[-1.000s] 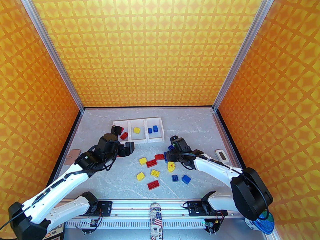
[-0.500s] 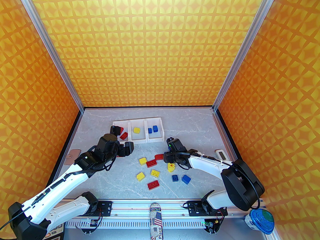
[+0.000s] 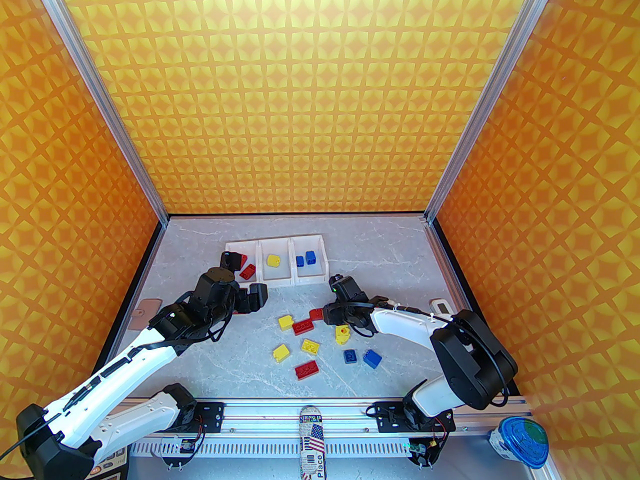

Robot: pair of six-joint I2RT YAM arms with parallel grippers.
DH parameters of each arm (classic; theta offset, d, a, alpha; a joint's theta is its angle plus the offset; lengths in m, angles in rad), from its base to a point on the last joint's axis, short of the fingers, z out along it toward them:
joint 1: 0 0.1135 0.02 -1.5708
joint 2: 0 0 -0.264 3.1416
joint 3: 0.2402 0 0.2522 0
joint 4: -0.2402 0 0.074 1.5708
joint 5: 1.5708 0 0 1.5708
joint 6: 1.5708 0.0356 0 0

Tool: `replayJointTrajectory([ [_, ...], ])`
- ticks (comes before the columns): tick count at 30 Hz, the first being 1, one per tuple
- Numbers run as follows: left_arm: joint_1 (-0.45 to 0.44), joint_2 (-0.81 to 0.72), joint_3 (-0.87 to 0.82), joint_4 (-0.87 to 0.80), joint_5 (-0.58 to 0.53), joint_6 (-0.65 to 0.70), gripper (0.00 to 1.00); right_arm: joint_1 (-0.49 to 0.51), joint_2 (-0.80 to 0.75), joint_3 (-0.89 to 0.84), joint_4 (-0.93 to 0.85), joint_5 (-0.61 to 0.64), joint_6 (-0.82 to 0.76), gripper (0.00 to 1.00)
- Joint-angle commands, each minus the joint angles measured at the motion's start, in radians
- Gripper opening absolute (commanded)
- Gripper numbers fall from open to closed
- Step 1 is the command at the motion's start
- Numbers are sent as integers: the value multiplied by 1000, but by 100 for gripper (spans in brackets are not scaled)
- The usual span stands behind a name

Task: Sort the legos into containers by color

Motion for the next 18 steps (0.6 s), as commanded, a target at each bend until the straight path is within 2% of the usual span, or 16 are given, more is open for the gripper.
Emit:
replayJointTrajectory([
  [1,1,5,-2,-18,-19,-3,83,6,18,28,7,3,12,45],
  [8,1,5,3,-24,-15,0,84,6,-5,35,-13,33,0,33],
  [18,1,-8,-6,-46,-14,-13,85,6,-60,147,-97,92,-53,33],
])
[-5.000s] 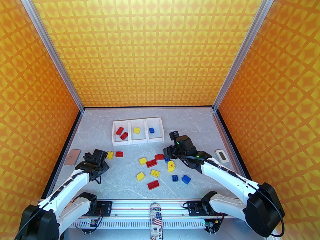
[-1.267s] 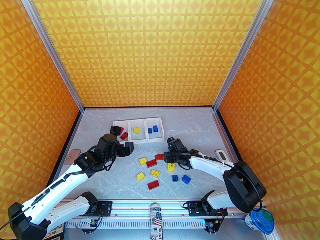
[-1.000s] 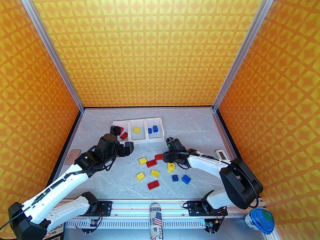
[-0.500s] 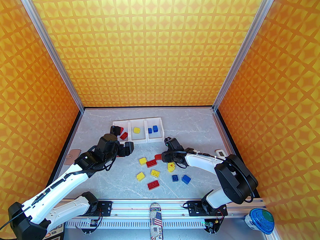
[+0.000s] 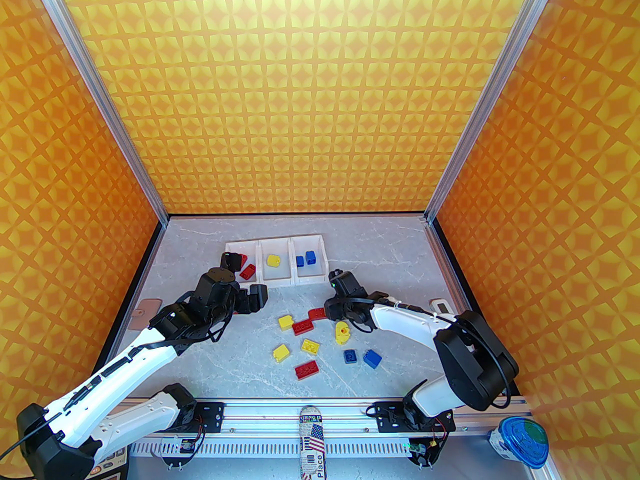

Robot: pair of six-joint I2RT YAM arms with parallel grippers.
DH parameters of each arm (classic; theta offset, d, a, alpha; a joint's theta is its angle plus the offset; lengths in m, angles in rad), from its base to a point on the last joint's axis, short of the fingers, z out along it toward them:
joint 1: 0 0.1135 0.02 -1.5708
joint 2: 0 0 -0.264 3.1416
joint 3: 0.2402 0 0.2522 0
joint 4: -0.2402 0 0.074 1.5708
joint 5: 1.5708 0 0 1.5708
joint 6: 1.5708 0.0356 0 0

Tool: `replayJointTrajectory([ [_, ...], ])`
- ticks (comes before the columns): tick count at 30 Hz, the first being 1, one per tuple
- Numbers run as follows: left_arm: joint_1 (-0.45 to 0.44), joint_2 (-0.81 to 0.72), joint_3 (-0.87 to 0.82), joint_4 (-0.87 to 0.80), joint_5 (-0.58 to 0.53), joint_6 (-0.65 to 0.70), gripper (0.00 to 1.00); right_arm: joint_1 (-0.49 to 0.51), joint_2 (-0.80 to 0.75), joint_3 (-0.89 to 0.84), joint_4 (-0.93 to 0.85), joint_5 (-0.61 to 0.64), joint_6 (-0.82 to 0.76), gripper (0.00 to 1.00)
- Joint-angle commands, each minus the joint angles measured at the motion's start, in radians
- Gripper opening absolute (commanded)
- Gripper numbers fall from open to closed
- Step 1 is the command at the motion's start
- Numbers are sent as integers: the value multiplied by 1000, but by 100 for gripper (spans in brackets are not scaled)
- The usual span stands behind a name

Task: Sort the legos into containers by color

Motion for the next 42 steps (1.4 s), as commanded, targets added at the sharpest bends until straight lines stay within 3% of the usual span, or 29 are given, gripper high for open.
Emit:
replayJointTrajectory([
  [1,1,-13,-6,-34,-14,-19,85,5,-26,71,-32,47,-38,33],
  [8,-2,-22,-29,-48,1,-58,85,2,49,240,-39,57,-83,33],
  [19,-3,-17,-42,-53,1,-92,87,-65,323,578,-52,31,-122,35],
  [23,-7,-15,-40,-57,1,-93,86,-78,408,665,-86,5,-126,49],
  [27,-7,-15,-45,-64,1,-98,87,-78,412,665,-87,-1,-123,56],
  [42,-10,78,-75,-5,-1,-104,87,-75,178,387,-41,-50,-125,56],
])
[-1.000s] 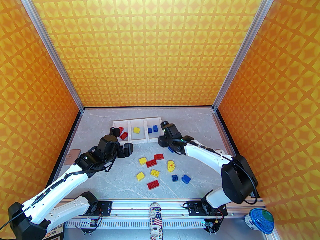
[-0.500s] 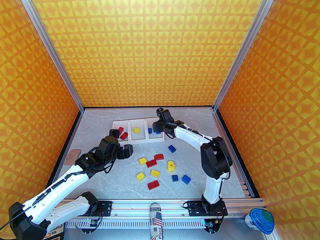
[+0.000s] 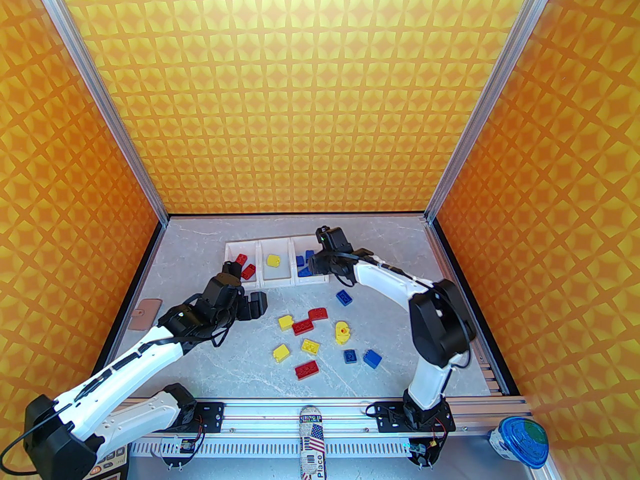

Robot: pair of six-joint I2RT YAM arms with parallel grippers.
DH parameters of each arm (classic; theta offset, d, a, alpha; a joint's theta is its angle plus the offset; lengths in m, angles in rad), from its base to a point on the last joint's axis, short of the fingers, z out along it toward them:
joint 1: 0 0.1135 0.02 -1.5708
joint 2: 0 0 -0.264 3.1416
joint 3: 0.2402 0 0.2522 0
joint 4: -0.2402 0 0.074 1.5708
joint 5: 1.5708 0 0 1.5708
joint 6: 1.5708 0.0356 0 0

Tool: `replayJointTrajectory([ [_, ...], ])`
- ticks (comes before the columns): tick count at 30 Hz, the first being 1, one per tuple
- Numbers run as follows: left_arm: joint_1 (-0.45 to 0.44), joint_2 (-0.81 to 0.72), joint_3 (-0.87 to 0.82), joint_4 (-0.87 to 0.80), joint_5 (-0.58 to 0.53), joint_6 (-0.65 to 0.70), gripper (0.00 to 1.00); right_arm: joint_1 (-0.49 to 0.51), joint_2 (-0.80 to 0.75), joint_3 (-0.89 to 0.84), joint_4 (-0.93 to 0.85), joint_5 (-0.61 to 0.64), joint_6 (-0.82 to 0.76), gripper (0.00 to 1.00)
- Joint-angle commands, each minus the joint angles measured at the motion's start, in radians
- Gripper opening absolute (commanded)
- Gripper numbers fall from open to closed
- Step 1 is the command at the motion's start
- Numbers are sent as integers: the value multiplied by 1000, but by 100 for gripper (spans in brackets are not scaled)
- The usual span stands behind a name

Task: Sort the legos into containers by color

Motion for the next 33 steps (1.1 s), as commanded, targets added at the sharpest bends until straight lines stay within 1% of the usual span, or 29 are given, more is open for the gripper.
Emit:
replayJointTrajectory([
  [1,-9,32,-17,32,-1,-15,87,4,-88,-71,23,-29,-6,56],
  [2,-9,35,-21,35,-1,-13,87,4,-108,-92,24,-33,-1,56],
  [3,-32,72,-23,37,1,-12,86,4,-124,-114,26,-40,3,56],
  [7,-78,140,-19,48,2,1,86,6,-204,-214,45,-71,18,55],
  [12,-137,234,13,57,2,2,86,6,-286,-325,37,-49,32,55],
  [16,-172,328,41,92,6,-21,87,6,-333,-387,37,-28,43,55],
  [22,-192,473,91,146,10,-93,88,6,-366,-431,25,-14,47,55],
  [27,-193,538,106,182,9,-152,88,6,-389,-441,17,-5,45,55],
  [29,-195,559,111,196,16,-157,87,6,-395,-444,16,-1,44,55],
  [33,-195,585,123,205,25,-167,82,6,-398,-445,16,3,42,55],
])
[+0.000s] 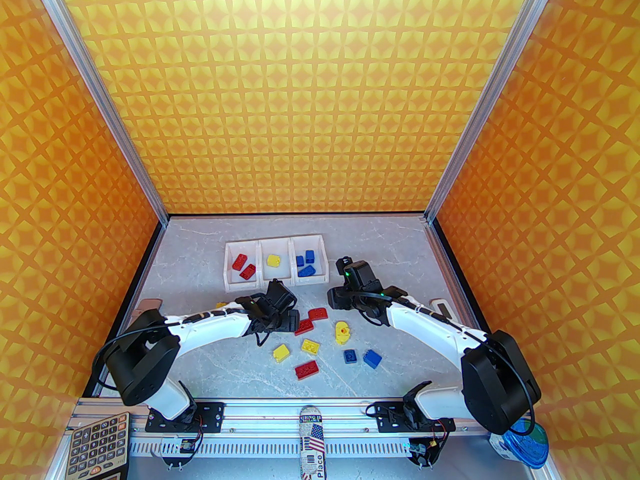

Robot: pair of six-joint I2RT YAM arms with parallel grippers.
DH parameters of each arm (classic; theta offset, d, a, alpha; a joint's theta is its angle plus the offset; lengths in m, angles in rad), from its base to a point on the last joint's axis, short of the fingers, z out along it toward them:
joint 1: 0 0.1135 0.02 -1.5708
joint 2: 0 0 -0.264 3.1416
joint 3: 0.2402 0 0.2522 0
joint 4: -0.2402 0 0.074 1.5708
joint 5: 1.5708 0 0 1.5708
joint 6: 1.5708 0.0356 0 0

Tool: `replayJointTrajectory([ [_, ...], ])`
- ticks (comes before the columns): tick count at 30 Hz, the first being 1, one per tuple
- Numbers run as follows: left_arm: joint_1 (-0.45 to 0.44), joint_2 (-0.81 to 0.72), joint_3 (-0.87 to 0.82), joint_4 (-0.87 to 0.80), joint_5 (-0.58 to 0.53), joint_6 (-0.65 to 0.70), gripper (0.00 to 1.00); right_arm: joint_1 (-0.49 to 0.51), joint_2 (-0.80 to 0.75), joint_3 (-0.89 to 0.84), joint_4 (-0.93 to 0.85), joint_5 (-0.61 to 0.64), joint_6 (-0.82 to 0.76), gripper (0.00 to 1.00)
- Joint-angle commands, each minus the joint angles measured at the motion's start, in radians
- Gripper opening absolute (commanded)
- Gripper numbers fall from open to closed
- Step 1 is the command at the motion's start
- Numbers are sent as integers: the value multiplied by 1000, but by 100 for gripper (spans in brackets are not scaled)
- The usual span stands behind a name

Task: Sort the legos into containers by color

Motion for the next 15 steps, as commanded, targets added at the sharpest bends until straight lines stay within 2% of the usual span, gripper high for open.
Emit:
replayJointTrajectory([
  [1,-6,23,33,31,20,-30,80,4,-20,-11,-5,26,11,55],
  [5,-8,44,43,31,28,-33,74,4,-14,-14,-2,28,12,55],
  [9,-8,58,53,30,31,-29,73,4,-13,-14,-2,27,11,55],
  [15,-7,92,81,34,35,-12,64,4,-10,-14,-2,30,10,56],
])
